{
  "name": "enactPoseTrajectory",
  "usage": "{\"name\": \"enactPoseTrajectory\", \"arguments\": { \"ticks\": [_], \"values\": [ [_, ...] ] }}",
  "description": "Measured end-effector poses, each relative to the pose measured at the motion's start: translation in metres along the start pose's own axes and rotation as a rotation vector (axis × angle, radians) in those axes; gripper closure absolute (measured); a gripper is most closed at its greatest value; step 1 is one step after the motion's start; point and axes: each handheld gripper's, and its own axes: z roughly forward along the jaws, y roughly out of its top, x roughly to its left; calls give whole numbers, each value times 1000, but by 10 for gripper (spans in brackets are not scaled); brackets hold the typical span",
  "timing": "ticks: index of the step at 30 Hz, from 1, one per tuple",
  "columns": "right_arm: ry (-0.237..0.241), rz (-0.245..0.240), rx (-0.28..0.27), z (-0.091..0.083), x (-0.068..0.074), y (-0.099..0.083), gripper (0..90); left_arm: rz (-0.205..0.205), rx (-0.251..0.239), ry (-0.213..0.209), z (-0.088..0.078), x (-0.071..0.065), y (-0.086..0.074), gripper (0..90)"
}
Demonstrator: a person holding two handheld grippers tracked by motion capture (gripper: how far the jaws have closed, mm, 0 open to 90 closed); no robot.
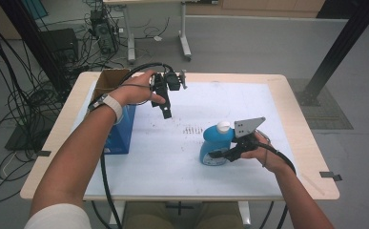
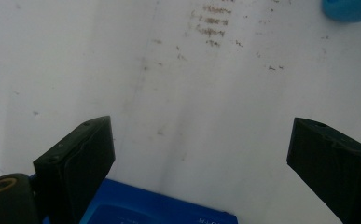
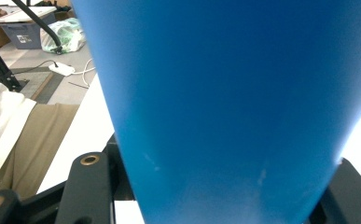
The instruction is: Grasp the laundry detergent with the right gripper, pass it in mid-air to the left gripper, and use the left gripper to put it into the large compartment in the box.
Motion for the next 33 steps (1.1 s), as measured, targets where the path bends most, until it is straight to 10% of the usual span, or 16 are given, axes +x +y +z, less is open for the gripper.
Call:
{"name": "enactPoseTrajectory", "arguments": {
  "ticks": [33],
  "values": [
    [9, 9, 10, 0, -1, 1, 418, -1, -1, 6, -2, 0, -2, 79]
  ]
}}
